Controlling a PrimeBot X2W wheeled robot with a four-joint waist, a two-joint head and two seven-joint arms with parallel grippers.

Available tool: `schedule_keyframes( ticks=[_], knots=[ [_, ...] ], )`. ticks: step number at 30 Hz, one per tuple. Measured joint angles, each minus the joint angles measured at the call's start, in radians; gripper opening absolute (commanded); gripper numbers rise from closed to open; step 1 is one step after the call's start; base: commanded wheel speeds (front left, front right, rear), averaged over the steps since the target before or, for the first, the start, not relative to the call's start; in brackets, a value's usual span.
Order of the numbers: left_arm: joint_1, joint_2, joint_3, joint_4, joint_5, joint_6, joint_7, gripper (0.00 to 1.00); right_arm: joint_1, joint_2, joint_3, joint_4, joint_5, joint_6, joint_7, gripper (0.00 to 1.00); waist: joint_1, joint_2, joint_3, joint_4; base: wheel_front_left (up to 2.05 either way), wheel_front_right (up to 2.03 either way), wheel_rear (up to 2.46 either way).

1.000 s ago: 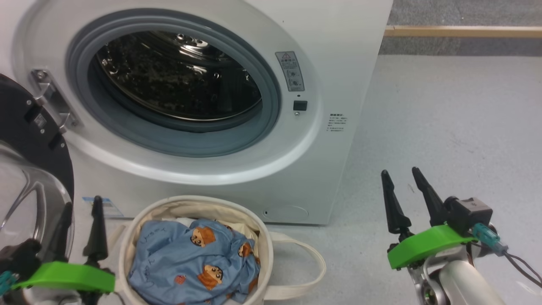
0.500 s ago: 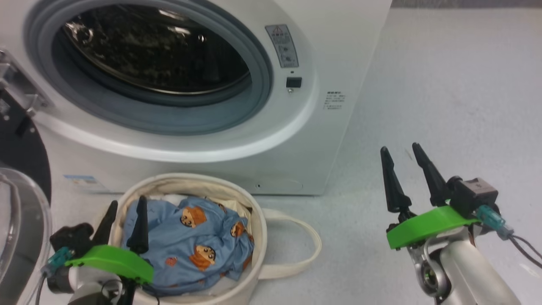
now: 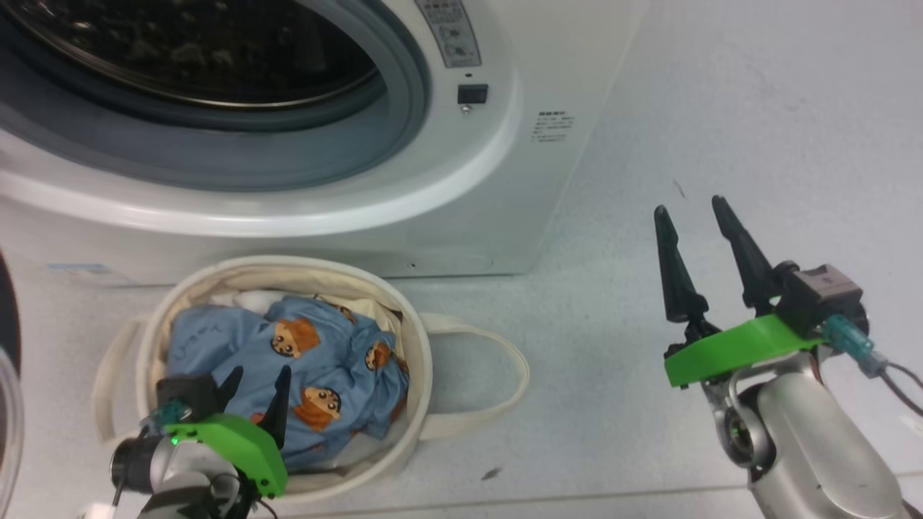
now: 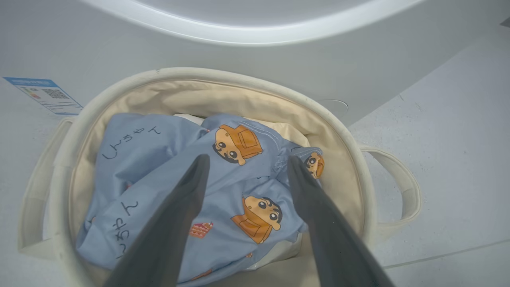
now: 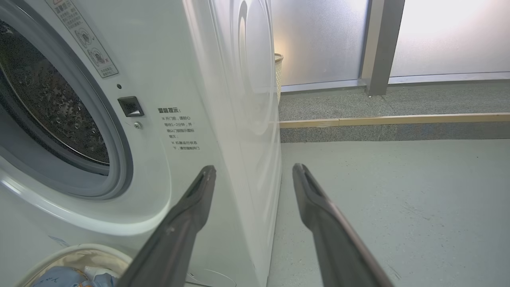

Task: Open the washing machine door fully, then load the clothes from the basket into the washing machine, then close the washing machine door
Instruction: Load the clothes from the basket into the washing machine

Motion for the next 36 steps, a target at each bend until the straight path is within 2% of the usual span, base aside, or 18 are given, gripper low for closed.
schedule_keyframes(
  ticks=[6, 9, 13, 17, 28, 36],
  knots=[
    [-0.061, 0.011, -0.056, 0.059, 0.078, 0.003, 0.001, 1.00, -0.018, -0.015, -0.016, -0.024, -0.018, 0.000, 0.000, 1.00, 0.0000, 0.0000, 0.068, -0.023, 0.00, 0.00, 0.00],
    [-0.097, 0.012, -0.083, 0.086, 0.119, 0.039, 0.001, 1.00, -0.030, -0.021, -0.033, -0.040, -0.030, 0.000, 0.000, 1.00, 0.0000, 0.0000, 0.110, -0.031, 0.00, 0.00, 0.00],
    [-0.143, 0.013, -0.084, 0.128, 0.124, 0.047, 0.001, 1.00, -0.041, -0.024, -0.054, -0.066, -0.046, 0.000, 0.000, 1.00, -0.0001, 0.0000, 0.170, -0.039, 0.00, 0.00, 0.00],
    [-0.201, 0.016, -0.083, 0.172, 0.128, 0.081, 0.001, 1.00, -0.053, -0.024, -0.085, -0.095, -0.061, 0.000, 0.000, 1.00, 0.0000, 0.0000, 0.233, -0.047, 0.00, 0.00, 0.00],
    [-0.283, 0.019, -0.079, 0.243, 0.109, 0.070, 0.013, 1.00, -0.057, -0.027, -0.121, -0.147, -0.095, 0.000, 0.000, 1.00, -0.0001, 0.0000, 0.349, -0.054, 0.00, 0.00, 0.00],
    [-0.311, 0.012, -0.068, 0.251, 0.066, 0.053, 0.084, 1.00, -0.056, -0.036, -0.142, -0.176, -0.104, 0.000, 0.000, 1.00, -0.0003, 0.0000, 0.395, -0.059, 0.00, 0.00, 0.00]
  ],
)
